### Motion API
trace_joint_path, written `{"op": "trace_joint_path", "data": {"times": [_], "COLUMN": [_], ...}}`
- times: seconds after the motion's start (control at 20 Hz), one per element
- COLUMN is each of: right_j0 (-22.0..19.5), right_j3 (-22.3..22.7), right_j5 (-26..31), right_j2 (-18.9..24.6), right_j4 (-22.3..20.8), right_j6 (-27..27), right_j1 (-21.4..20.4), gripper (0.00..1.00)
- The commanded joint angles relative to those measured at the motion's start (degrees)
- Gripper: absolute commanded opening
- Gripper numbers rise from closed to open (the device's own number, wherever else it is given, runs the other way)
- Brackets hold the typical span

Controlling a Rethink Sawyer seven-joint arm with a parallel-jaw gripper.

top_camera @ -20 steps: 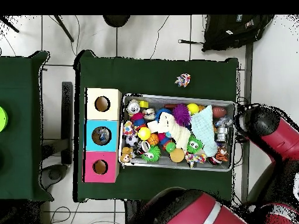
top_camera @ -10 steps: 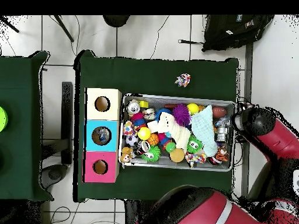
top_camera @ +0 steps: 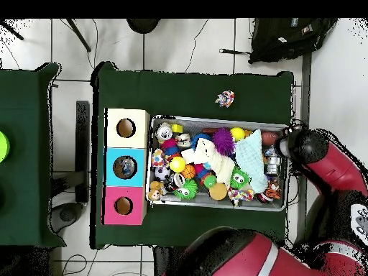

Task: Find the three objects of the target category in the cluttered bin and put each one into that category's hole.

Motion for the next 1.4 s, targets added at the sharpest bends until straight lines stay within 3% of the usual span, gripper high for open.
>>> {"op": "trace_joint_path", "data": {"times": [0.05,1.4], "right_j0": [1.2,0.8], "right_j3": [5.6,9.9], "right_j5": [3.3,5.9], "right_j2": [6.4,8.1], "right_j4": [1.1,0.9], "right_j6": [6.4,4.9], "right_j1": [0.0,0.0], "gripper": [1.00,1.00]}}
